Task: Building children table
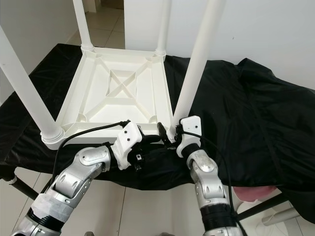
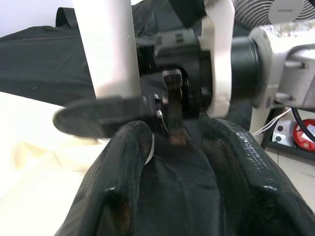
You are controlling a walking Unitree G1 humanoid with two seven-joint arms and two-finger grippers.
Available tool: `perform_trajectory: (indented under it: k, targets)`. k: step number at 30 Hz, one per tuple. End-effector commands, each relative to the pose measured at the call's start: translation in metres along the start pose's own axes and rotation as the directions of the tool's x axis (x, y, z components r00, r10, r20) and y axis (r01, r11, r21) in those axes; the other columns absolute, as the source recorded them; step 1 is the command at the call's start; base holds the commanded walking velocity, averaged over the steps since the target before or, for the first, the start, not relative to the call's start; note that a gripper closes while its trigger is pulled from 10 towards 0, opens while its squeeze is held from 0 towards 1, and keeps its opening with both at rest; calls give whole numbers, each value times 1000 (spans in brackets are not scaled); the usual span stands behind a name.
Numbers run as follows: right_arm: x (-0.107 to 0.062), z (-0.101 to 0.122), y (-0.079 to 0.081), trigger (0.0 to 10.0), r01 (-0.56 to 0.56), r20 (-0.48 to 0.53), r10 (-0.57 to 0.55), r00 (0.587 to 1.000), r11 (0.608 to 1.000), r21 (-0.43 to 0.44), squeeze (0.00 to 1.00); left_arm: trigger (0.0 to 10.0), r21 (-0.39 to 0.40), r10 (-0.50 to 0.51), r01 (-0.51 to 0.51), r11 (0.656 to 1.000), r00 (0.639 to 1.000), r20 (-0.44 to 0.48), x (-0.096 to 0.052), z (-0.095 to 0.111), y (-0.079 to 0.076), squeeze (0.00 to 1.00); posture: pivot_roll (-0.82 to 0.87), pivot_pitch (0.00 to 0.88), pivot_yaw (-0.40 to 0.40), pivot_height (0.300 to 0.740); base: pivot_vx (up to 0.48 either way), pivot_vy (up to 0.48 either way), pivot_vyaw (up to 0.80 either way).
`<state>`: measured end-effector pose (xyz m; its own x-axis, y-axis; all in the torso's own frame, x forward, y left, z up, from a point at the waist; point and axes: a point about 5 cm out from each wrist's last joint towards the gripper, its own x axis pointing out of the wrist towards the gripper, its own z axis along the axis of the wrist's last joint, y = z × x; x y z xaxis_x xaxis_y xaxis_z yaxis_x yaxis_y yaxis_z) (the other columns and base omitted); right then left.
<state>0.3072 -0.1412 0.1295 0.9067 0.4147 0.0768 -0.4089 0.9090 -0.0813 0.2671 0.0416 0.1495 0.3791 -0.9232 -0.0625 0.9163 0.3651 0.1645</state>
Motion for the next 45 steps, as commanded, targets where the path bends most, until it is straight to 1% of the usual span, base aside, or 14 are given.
perform_trajectory:
  k: [1,4,9,10,17,22,27,33,34,39,40,41,42,45]
  targets:
    - [3,-2,-2,10000,-58,-14,57,998,998,-26,0,10000,4,-4,4,1000,1000,-6,2,0,1,0,-20,0,-63,740,0,0,0]
    - [9,-4,-3,10000,-141,-38,139,990,988,-67,0,10000,9,-6,6,1000,1000,-5,3,1,1,0,-16,0,-65,740,0,0,0]
    - [10,-6,-3,10000,-155,-48,152,987,984,-82,0,10000,8,-4,4,1000,1000,-3,3,1,1,0,-16,0,-65,740,0,0,0]
    - [9,-8,-4,0,-160,-56,156,986,984,-76,0,10000,8,2,-2,1000,1000,-4,2,1,2,0,-2,0,-79,740,0,0,0]
    - [-2,-18,-7,0,-170,-65,168,984,985,-27,0,10000,4,17,-17,1000,1000,-5,-1,0,0,0,2,2,-85,740,0,0,0]
    - [-8,-20,-10,0,-129,-50,130,990,992,8,0,10000,0,19,-19,1000,1000,-5,0,0,0,0,-3,4,-84,740,0,0,0]
    - [-11,-21,-9,0,-88,-51,89,995,996,7,0,10000,0,18,-18,1000,1000,-5,0,-1,0,0,-4,6,-84,740,0,0,0]
    - [-14,-31,-5,0,89,-88,-87,992,996,16,0,10000,-3,13,-13,1000,1000,-5,1,-1,-2,0,-11,9,-84,740,0,0,0]
    - [-14,-33,-3,0,146,-102,-142,985,989,27,0,10000,-4,12,-12,1000,1000,-6,1,-2,-2,0,-11,9,-84,740,0,0,0]
    - [-13,-34,0,0,211,-113,-206,972,977,39,0,10000,-6,12,-12,1000,1000,-6,1,-2,-3,0,-10,9,-88,740,0,0,0]
    - [-12,-35,2,0,278,-133,-269,954,959,50,0,10000,-6,13,-13,1000,1000,-6,1,-2,-2,0,-11,8,-88,740,0,0,0]
    - [-12,-35,2,0,278,-133,-269,954,959,50,0,10000,-6,13,-13,1000,1000,-6,1,-2,-2,0,-11,8,-88,740,0,0,0]
    - [-12,-37,3,0,342,-155,-329,931,938,64,0,10000,-5,14,-14,1000,1000,-6,1,-2,-2,0,-11,8,-88,740,0,0,0]
    - [-12,-37,6,0,399,-174,-382,907,914,73,0,10000,-5,16,-16,1000,1000,-5,1,-2,-2,0,-8,7,-94,740,0,0,0]
